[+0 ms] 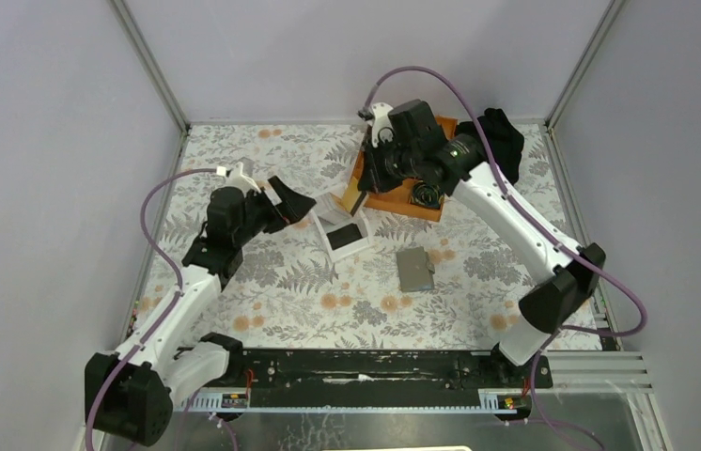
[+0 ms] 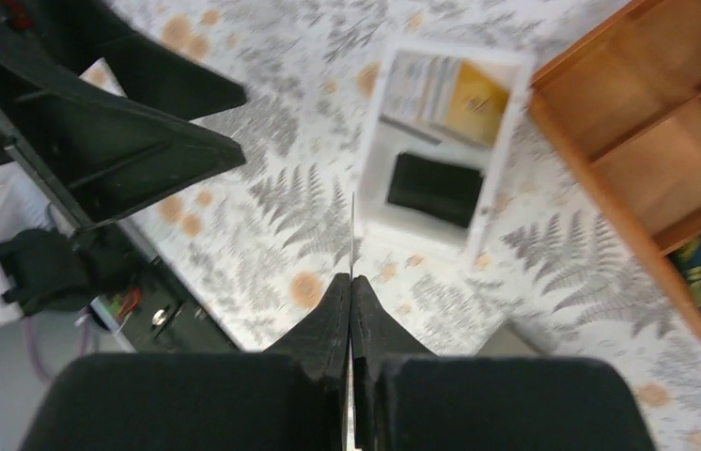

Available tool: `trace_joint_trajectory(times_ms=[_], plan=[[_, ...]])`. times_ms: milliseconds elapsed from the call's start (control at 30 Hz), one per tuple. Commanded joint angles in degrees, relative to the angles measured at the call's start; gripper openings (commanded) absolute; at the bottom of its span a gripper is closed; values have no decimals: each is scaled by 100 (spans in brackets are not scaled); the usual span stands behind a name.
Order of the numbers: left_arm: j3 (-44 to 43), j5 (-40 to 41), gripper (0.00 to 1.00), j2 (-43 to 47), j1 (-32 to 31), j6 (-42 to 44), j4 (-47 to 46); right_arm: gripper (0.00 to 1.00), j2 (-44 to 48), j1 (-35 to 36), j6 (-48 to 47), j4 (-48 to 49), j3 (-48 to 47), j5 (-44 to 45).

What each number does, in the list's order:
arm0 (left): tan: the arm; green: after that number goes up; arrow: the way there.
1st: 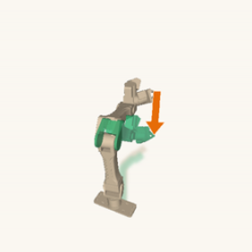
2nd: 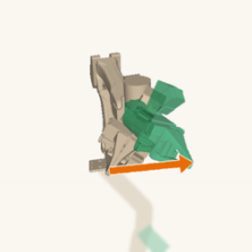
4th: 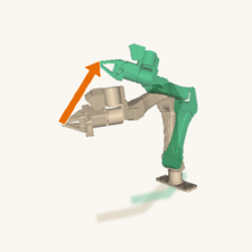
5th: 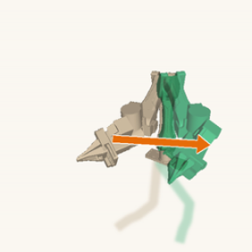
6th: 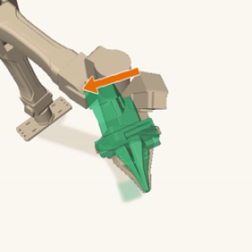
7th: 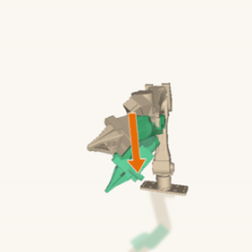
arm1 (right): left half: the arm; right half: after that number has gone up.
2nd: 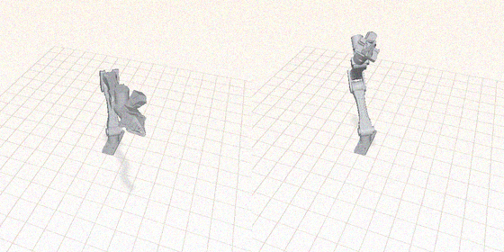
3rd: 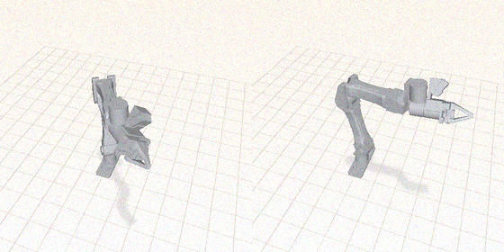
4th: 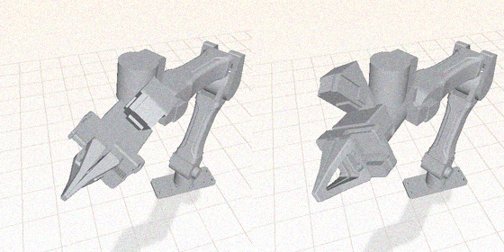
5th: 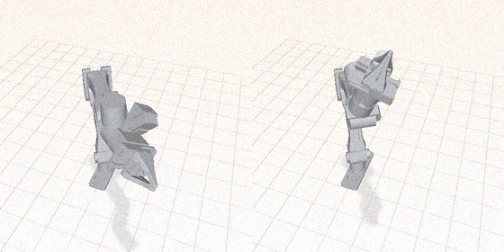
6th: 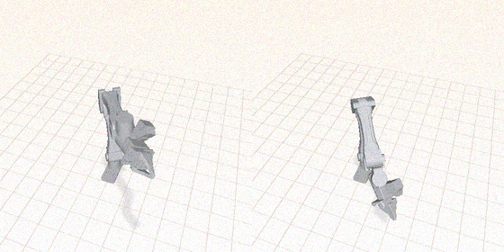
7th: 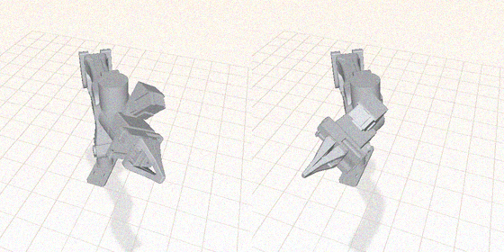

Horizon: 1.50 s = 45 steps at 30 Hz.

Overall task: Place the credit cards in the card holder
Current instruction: Pick up the credit card from the storage box.

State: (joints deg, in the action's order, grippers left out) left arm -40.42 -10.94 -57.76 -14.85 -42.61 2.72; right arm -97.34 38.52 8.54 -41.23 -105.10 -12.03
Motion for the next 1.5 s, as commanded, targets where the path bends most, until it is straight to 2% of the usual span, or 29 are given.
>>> trace_joint_trajectory(times_ms=[0,300,500,700,1167,1300,1467], plan=[[246,-2076,95,268,-9,289,-1235,0,536,23,338,-154,469,-1276],[579,-3474,95,447,-16,64,-1766,0,1219,23,754,133,1448,-2278],[890,-4166,88,382,-21,-222,-2245,0,1358,-51,933,332,1747,-2705],[1121,-4392,86,390,-28,-592,-2735,0,1179,-251,1077,515,1825,-3230],[1006,-4644,80,-56,-168,-661,-2983,0,671,-389,1117,818,1878,-3922],[972,-4718,74,-233,-301,-723,-3150,0,527,-403,1124,894,1864,-4003],[953,-4759,58,-340,-373,-705,-3164,0,391,-469,1139,983,1879,-4097]])
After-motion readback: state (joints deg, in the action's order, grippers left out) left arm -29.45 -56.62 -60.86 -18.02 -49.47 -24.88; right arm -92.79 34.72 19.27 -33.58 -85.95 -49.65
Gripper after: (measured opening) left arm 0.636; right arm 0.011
